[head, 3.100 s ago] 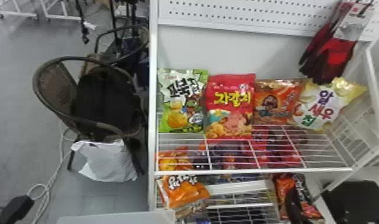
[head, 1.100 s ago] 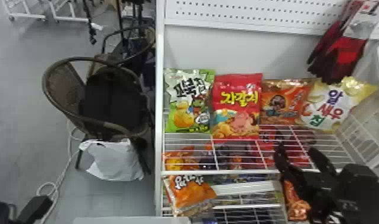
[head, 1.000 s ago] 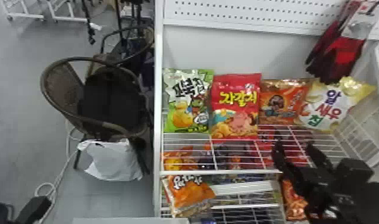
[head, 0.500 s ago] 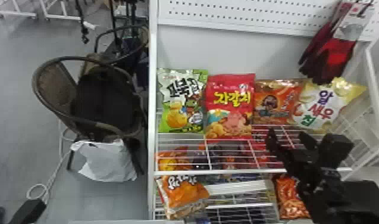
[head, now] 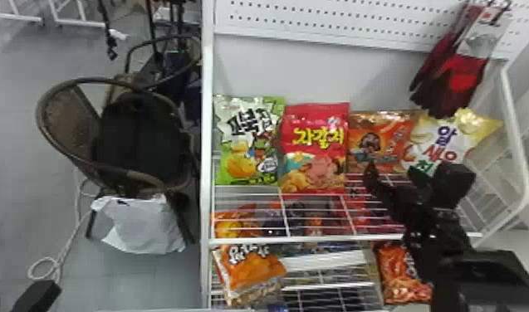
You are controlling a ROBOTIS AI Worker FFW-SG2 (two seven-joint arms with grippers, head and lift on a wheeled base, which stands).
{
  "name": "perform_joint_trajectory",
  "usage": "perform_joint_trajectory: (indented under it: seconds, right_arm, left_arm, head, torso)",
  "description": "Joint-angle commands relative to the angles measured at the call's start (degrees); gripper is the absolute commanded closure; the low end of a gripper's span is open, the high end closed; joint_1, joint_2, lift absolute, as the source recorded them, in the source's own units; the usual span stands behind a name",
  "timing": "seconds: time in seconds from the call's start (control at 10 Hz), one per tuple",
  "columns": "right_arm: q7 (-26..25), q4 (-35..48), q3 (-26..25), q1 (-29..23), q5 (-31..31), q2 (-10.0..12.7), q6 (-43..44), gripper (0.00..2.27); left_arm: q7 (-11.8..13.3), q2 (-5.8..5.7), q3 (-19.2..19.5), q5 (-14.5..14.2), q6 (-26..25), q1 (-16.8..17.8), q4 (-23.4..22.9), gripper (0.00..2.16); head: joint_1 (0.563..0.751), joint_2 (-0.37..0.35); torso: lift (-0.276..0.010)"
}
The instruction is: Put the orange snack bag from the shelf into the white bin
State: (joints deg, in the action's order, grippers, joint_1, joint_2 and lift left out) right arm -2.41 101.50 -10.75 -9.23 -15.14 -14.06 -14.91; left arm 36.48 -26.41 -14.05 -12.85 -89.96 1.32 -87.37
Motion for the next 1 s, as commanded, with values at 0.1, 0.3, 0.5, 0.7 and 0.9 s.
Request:
perform_joint_trajectory:
  seconds: [0.1,0.3,0.5,0.7,0.9]
  right_arm:
    - [-0.66,-3.59,0.99,4.58,0.99,-0.44,-0.7,0.11]
    - [-0.75,-7.1,1.69,8.09,1.61,-0.97,-0.7,0.11]
    - [-0.75,-10.97,2.48,11.26,2.4,-1.67,-0.53,0.11]
    - [-1.37,-14.57,3.63,14.07,2.75,-2.64,-0.17,0.11]
    - [-1.45,-17.74,4.24,17.06,3.02,-3.34,0.0,0.11]
  left_arm:
    - [0.0,0.22,-0.01,0.1,-0.07,-0.18,0.27,2.14]
    - [0.0,0.22,-0.01,0.19,-0.07,-0.35,0.36,2.14]
    - [0.0,0.22,-0.01,0.19,-0.07,-0.44,0.44,2.14]
    - [0.0,0.4,0.08,0.19,-0.07,-0.61,0.44,2.14]
    - [0.0,0.49,0.17,0.19,-0.07,-0.88,0.53,2.14]
  head:
    - [0.695,-0.195]
    - [0.695,-0.196]
    - [0.695,-0.2]
    - [0.695,-0.203]
    - [0.695,-0.212]
  torso:
    - [0.001]
    - [0.001]
    - [0.001]
    - [0.001]
    - [0.001]
